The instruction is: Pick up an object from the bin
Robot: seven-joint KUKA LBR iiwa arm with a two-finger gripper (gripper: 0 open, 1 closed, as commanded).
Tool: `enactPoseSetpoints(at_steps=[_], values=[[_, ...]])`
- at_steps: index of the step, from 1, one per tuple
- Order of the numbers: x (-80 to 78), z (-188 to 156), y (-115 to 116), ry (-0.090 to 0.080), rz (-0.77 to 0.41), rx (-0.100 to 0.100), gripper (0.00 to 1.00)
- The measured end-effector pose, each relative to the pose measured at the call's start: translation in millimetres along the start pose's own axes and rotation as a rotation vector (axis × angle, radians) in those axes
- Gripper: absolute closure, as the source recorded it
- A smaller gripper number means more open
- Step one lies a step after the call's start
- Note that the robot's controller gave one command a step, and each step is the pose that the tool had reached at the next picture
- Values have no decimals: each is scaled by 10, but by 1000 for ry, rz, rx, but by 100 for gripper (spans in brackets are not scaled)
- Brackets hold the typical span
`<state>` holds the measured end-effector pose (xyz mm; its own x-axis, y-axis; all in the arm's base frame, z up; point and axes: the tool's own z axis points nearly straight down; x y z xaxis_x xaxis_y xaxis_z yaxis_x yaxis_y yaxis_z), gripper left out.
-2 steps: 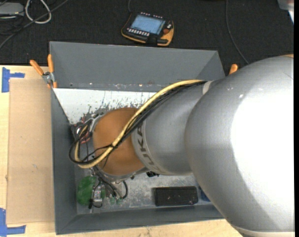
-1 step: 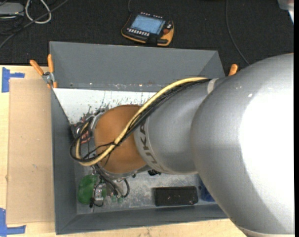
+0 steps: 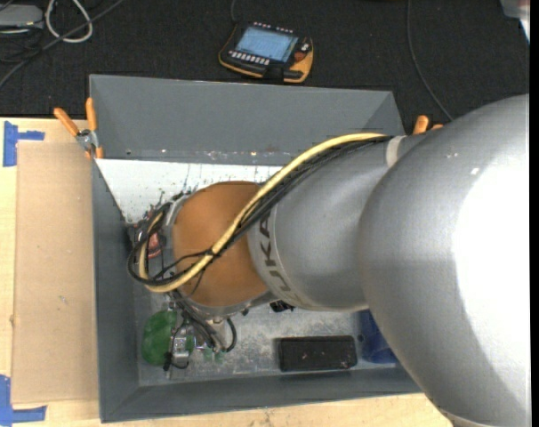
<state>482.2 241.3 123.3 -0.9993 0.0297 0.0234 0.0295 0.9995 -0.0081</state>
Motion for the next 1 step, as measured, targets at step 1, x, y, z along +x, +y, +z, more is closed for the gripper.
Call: enactPoseSetpoints(at_steps=[1], values=[[9, -219, -7, 3, 1, 1, 100]])
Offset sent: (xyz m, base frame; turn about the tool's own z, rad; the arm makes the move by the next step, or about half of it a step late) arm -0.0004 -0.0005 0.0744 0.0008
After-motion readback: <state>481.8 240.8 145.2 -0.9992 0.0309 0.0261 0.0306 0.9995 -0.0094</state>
